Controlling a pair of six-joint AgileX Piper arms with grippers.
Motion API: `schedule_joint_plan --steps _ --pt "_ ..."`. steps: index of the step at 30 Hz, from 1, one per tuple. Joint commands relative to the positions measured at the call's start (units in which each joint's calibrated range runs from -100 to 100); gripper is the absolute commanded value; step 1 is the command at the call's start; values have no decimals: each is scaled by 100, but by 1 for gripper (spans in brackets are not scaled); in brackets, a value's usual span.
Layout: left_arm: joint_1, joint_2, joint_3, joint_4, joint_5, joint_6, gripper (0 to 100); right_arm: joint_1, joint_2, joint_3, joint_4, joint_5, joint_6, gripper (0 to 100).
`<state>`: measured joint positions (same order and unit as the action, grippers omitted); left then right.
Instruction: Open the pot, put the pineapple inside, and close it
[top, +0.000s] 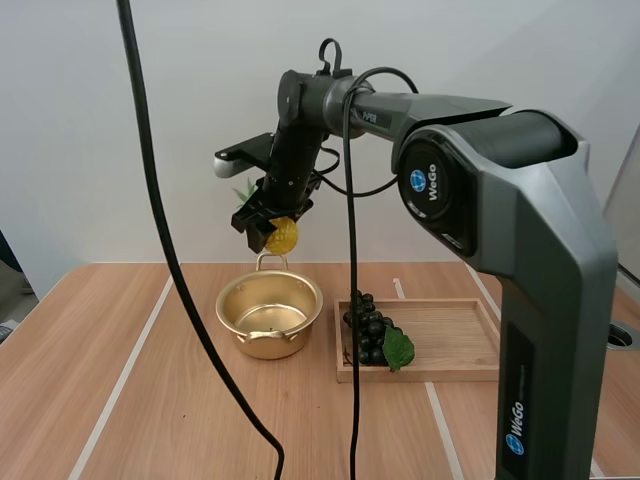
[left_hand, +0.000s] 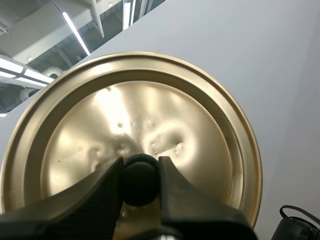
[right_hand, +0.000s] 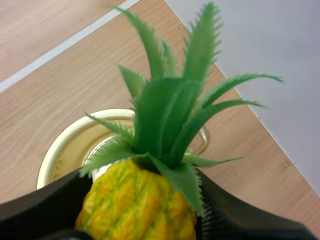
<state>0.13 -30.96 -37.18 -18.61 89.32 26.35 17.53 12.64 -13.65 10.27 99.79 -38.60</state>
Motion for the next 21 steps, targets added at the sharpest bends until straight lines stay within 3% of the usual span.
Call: schedule_joint_plan --steps 1,21 --pt "6 -32 -44 58 -49 -4 0 9 140 -59 -107 21 -79 0" --pt "6 -32 -44 67 256 -4 0 196 1089 481 -238 21 -86 0"
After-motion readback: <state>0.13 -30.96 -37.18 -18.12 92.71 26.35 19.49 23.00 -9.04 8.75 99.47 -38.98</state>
